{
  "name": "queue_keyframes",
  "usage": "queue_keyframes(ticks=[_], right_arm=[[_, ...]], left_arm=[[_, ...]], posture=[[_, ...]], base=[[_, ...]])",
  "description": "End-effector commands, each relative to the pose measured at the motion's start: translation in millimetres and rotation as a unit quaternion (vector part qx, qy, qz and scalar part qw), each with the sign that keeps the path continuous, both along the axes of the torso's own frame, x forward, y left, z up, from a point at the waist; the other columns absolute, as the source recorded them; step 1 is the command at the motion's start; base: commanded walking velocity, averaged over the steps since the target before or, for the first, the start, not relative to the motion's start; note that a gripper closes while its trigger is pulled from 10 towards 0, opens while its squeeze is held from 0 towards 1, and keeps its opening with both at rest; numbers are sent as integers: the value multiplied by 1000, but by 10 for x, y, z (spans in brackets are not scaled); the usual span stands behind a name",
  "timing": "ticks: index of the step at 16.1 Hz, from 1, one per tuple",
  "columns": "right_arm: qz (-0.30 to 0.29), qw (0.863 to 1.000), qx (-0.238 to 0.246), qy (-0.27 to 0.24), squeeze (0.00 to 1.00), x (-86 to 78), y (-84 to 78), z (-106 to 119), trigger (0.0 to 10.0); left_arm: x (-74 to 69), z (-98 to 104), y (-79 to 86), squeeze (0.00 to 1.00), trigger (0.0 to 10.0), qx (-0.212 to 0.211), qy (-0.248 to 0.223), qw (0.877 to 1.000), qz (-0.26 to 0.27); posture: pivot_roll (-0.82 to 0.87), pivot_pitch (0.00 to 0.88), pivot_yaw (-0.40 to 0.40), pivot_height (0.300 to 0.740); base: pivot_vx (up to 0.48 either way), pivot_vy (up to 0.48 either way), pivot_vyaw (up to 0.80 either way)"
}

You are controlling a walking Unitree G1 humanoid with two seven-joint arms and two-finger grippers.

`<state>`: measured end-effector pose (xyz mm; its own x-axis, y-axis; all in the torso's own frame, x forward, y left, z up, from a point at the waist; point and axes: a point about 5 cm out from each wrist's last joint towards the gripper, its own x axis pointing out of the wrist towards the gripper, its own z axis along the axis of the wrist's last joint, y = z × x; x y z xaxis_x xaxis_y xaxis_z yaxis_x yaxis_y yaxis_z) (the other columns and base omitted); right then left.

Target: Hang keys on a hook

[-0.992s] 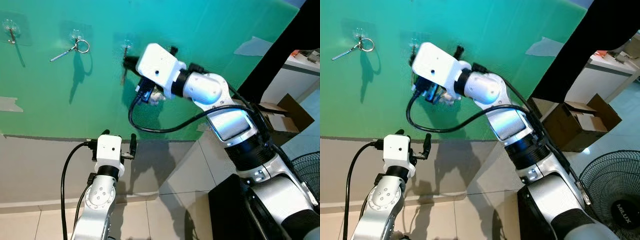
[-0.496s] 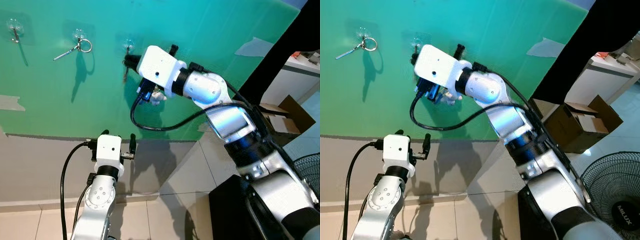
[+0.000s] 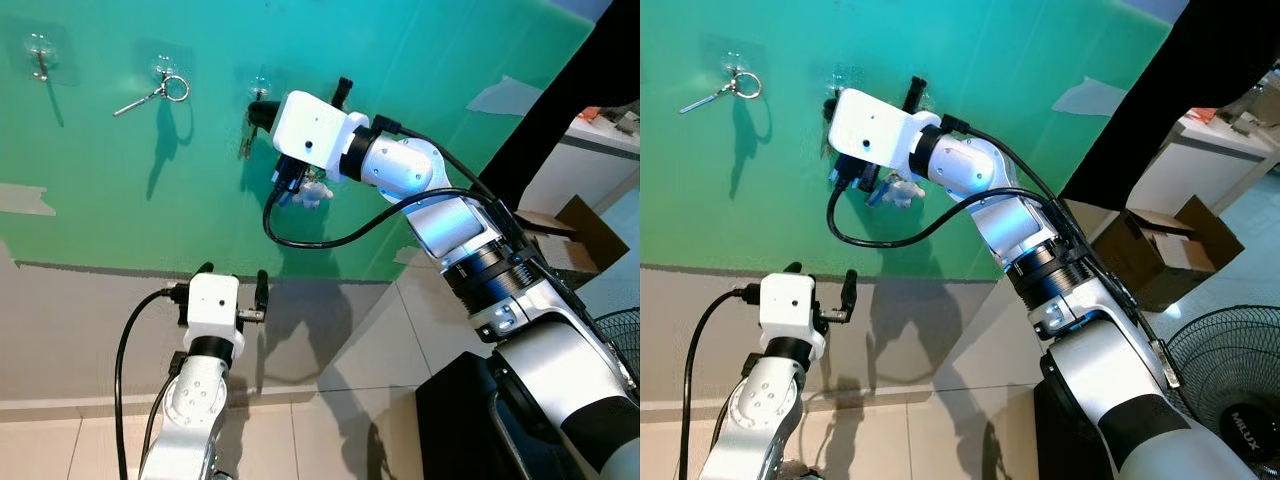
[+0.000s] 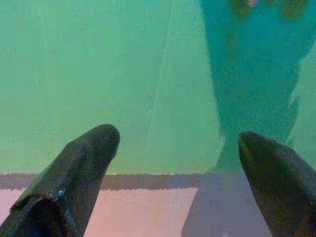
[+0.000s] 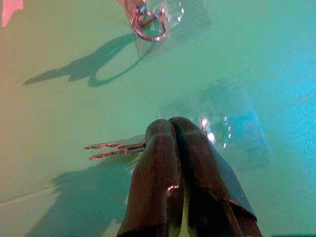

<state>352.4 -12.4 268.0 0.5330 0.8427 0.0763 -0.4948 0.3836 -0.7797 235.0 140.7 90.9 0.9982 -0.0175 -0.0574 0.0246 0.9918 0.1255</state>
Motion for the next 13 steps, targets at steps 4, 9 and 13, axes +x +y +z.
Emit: queue_keyframes(ticks=[4, 9, 13], right_arm=[[-22, 991, 10, 130, 0, 17, -110, -459, 10000], [-32, 992, 24, 121, 0, 24, -155, -441, 10000], [-34, 997, 22, 59, 0, -1, -164, -284, 10000]], left_arm=[[-25, 31, -48, 0, 10000, -5, 2, 1000, -3], [-27, 25, -62, 0, 10000, -4, 7, 1000, -11], [-13, 29, -71, 0, 10000, -6, 8, 1000, -13]], posture=[[157, 0, -268, 740], [142, 0, -255, 740], [139, 0, -256, 740]], base=[[0, 0, 0], [0, 0, 0], [0, 0, 0]])
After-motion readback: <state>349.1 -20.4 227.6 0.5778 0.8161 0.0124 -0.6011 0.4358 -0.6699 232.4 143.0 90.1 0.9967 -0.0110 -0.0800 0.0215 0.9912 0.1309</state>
